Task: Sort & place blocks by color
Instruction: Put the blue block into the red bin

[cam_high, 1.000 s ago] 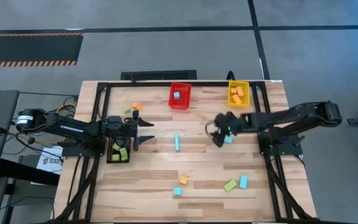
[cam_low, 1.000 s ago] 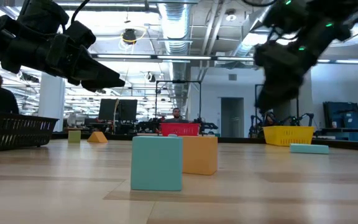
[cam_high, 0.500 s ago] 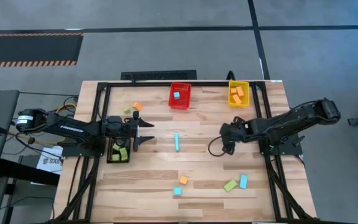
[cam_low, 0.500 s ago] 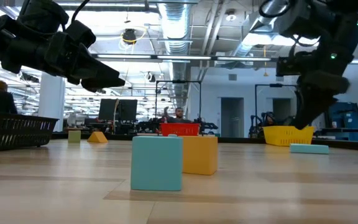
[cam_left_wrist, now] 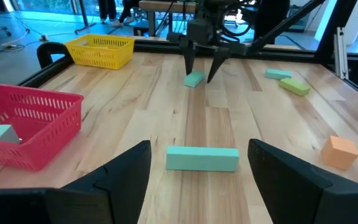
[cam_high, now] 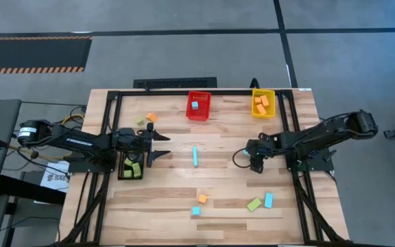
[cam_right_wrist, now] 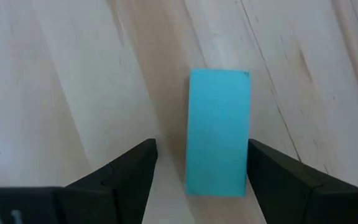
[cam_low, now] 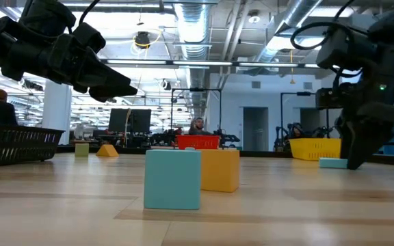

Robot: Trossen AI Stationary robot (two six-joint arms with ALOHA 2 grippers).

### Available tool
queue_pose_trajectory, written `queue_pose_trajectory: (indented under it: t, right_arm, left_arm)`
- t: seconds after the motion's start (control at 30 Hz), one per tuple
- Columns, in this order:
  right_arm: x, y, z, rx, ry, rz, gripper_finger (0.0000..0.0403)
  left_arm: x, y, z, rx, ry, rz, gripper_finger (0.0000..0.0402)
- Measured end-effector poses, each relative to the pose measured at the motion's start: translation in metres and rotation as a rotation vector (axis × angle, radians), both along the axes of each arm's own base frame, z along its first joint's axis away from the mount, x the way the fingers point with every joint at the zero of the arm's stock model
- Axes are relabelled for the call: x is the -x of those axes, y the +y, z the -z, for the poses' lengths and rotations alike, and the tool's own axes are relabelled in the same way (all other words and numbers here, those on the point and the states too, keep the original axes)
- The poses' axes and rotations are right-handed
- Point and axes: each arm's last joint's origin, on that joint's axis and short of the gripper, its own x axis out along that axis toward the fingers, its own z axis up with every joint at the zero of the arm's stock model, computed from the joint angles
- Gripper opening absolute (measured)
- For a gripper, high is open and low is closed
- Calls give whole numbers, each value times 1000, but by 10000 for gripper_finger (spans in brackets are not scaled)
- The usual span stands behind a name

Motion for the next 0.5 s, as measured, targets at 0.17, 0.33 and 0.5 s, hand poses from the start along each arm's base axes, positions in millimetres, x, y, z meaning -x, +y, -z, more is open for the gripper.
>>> queue_pose_trajectory:
  t: [0.17, 0.33, 0.5]
  right_arm:
    - [0, -3, 1, 4, -8, 4, 270]
    - [-1, -6, 1, -5, -17, 14, 241]
    - [-4, -8, 0, 20, -58, 8, 126]
  left_arm:
    - [0, 0, 0, -12, 2, 3, 254]
    - [0, 0, 0, -14, 3, 7, 254]
    - [0, 0, 2, -11, 19, 11, 254]
